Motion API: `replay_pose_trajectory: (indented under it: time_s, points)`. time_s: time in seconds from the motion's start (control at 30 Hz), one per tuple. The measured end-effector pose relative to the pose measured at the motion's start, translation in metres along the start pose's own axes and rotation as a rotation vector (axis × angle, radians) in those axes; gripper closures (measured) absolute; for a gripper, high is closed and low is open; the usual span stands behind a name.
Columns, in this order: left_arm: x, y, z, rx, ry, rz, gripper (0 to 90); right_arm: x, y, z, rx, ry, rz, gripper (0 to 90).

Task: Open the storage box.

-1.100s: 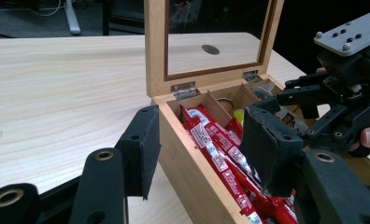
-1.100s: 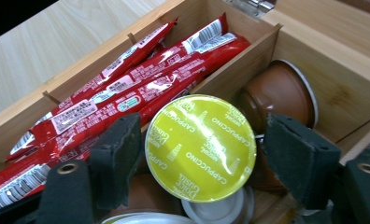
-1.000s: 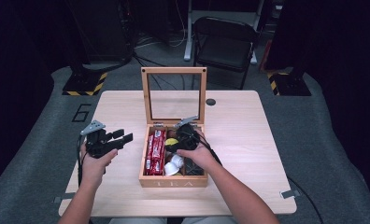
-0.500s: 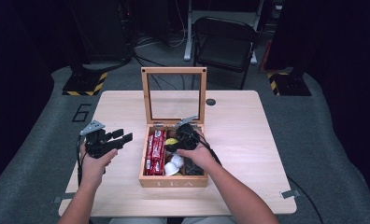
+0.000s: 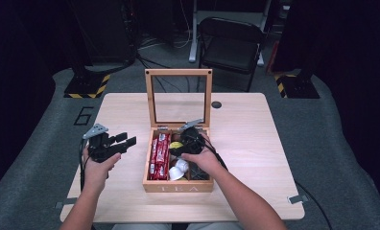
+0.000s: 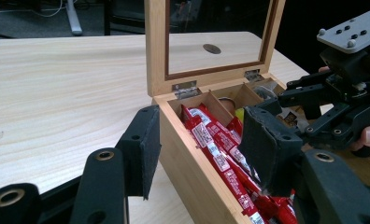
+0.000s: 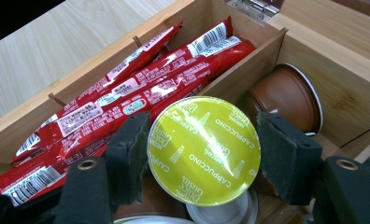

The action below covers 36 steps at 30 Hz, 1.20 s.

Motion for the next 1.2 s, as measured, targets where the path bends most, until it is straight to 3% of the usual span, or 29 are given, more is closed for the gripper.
replay_pose_trajectory:
  time_s: [0.43,0.63,0.8,1.2]
  points:
    - [-0.001,0.001,0.001,-0.002,0.004,-0.005,47.3,-0.006,0.012,0.005,0.0,0.022,-0.037,37.0]
    - [-0.002,0.003,0.001,-0.002,0.005,-0.011,47.4,-0.01,0.022,0.009,0.021,0.051,-0.051,37.0]
    - [-0.003,0.005,0.001,-0.001,0.003,-0.013,47.3,-0.016,0.035,0.011,0.039,0.104,-0.077,37.0]
    - [-0.002,0.004,0.002,-0.006,0.004,-0.011,47.4,-0.014,0.057,0.009,0.05,0.109,-0.101,37.0]
Point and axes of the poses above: each handheld gripper's, and its own axes: y roughly backward along the jaws, x roughly out of its underside, z roughly to its left, the point moved 8 cm from there along -y, roughly forward along the jaws, and after that the axes turned 5 degrees about x, right-handed, at the moved point
